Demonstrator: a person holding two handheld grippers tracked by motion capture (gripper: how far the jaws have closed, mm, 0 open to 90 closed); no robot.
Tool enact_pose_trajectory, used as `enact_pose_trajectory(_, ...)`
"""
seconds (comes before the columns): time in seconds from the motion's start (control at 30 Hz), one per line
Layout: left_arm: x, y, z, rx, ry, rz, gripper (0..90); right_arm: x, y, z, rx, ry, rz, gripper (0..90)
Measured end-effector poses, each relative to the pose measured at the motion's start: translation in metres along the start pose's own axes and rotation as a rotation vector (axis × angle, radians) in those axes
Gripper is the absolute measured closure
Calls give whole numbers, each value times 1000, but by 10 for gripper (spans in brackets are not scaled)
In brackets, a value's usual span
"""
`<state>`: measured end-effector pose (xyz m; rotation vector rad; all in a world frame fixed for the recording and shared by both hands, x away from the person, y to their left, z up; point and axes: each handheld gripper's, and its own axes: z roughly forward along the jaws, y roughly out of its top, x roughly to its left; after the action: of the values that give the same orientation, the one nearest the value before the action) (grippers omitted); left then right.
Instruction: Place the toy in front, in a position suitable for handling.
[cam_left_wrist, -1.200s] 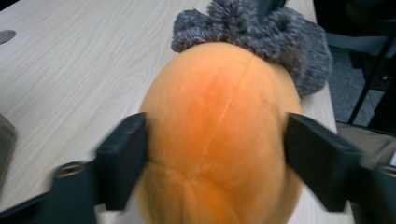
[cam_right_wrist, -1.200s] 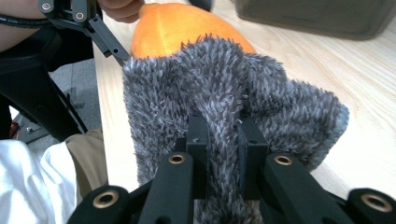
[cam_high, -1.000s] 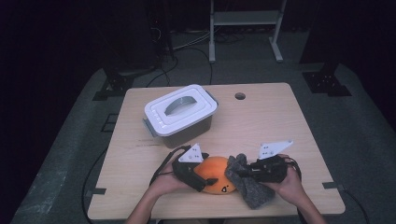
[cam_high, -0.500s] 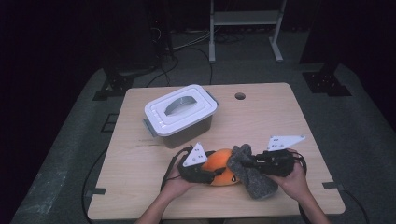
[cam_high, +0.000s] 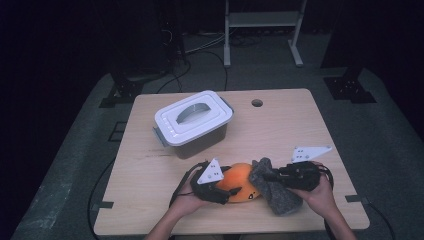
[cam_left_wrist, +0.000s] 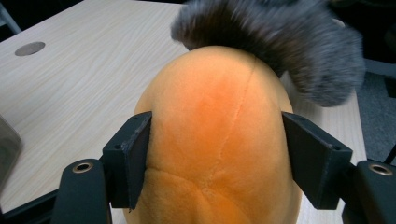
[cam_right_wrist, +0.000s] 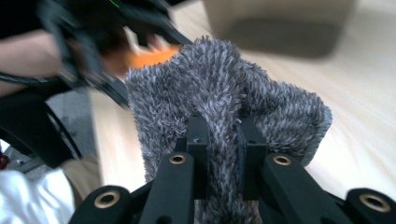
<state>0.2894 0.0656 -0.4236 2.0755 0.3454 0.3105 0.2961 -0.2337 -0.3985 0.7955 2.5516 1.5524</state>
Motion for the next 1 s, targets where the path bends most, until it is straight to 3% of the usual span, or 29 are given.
enact_pose_trajectory(0.07, -1, 1, 1, -2, 0, 2, 284, 9, 6, 4, 4, 5, -35, 784)
enact_pose_trajectory(0.13, -1, 1, 0, 6, -1, 6, 284, 11, 5, 15, 49, -6, -59, 784)
enact_pose_trajectory(0.23, 1, 0, -2, 8, -18, 6, 284, 3, -3, 20, 55, 18, -27, 785)
enact_pose_trajectory(0.37, 4, -1, -6, 2, -73, 9, 271, -3, -9, 16, 82, -20, -17, 784)
enact_pose_trajectory(0.47, 1, 0, -9, 11, -88, 36, 273, -7, -12, 14, 108, -41, -7, 783)
enact_pose_trajectory(0.53, 0, 1, -9, 18, -74, 44, 288, -8, -12, 12, 111, -46, -7, 784)
enact_pose_trajectory(0.6, 0, 1, -9, 17, -75, 33, 296, -4, -7, 8, 81, -39, -14, 783)
enact_pose_trajectory(0.7, -2, 1, -7, 9, -89, 50, 293, 4, 4, 7, 16, 27, -25, 782)
enact_pose_trajectory(0.77, -4, 2, -6, 9, -91, 67, 274, 9, 8, 12, 33, 36, -52, 782)
enact_pose_trajectory(0.83, -4, 2, -6, 13, -96, 60, 199, 9, 5, 19, 58, 42, -55, 781)
enact_pose_trajectory(0.93, 2, 4, -9, 14, -83, 25, 98, 1, -2, 21, 95, 93, -34, 777)
enact_pose_trajectory(1.0, 6, 3, -9, 7, -96, -9, 98, -2, -6, 17, 109, 96, -29, 776)
